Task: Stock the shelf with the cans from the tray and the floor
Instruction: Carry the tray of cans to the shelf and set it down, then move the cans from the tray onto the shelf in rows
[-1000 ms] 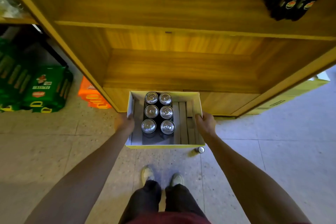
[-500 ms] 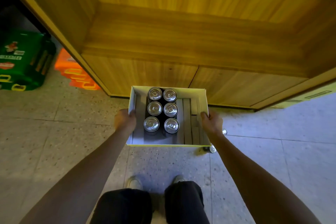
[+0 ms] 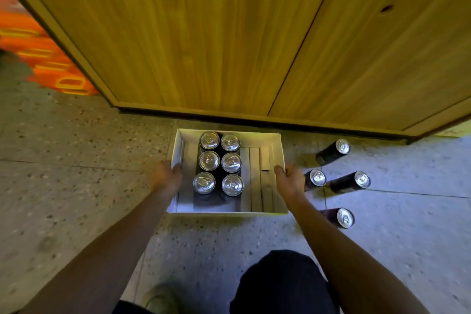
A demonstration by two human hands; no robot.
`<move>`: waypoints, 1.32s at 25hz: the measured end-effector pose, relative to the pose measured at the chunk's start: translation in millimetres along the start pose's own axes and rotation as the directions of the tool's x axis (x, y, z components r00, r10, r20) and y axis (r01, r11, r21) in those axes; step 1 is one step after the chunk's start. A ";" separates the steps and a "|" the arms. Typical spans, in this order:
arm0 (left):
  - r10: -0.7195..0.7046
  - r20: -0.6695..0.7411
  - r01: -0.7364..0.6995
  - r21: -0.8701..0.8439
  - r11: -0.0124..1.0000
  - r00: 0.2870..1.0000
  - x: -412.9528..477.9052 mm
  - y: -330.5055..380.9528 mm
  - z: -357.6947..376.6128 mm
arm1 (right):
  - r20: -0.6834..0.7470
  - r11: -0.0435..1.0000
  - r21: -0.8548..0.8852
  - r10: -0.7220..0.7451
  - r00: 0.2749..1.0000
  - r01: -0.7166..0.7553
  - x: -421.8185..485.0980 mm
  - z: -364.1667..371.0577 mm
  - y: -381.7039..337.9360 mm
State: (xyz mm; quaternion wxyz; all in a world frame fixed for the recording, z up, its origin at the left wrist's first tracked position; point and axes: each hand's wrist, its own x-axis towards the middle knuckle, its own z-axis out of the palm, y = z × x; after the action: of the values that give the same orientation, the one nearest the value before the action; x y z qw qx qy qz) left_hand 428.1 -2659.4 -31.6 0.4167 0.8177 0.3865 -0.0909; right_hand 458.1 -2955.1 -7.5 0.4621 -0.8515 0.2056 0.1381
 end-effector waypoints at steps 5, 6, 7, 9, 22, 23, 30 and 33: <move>0.015 -0.020 -0.015 0.003 1.000 1.000 22.4 -30.2 41.4 | 0.009 1.000 -0.005 -0.004 1.000 0.004 32.0 28.1 45.8; 0.026 -0.020 -0.026 0.012 1.000 0.999 26.7 -32.8 47.5 | 0.007 1.000 0.001 -0.002 1.000 0.002 36.7 30.7 52.0; 0.025 -0.016 -0.025 0.013 1.000 1.000 30.6 -36.4 52.7 | 0.007 1.000 0.008 -0.001 1.000 0.001 39.5 32.5 56.5; 0.016 -0.019 -0.016 0.012 1.000 1.000 38.6 -43.7 59.4 | 0.006 1.000 0.011 -0.010 1.000 0.010 42.9 35.4 57.9; 0.090 -0.006 -0.090 -0.065 0.994 0.996 78.1 -1.9 54.4 | -0.090 0.999 -0.030 -0.047 0.995 0.045 77.4 46.5 25.7; 0.089 -0.005 -0.089 -0.061 0.994 0.996 79.0 -1.9 55.8 | -0.088 0.999 -0.025 -0.048 0.995 0.046 77.7 46.6 25.4; 0.081 -0.019 -0.082 -0.076 0.994 0.997 76.5 -2.7 54.4 | -0.082 0.998 -0.027 -0.060 0.995 0.058 76.9 50.0 25.0; 0.123 -0.001 -0.122 -0.107 0.987 0.992 72.8 -2.7 51.4 | -0.085 0.993 -0.055 -0.109 0.990 0.105 76.4 49.1 25.4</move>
State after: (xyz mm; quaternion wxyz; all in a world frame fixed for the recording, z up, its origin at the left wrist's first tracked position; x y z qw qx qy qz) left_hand 484.9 -2656.6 -100.2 0.4657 0.8162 0.3386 -0.0465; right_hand 510.8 -2943.1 -84.7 0.4378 -0.8779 0.1763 0.0808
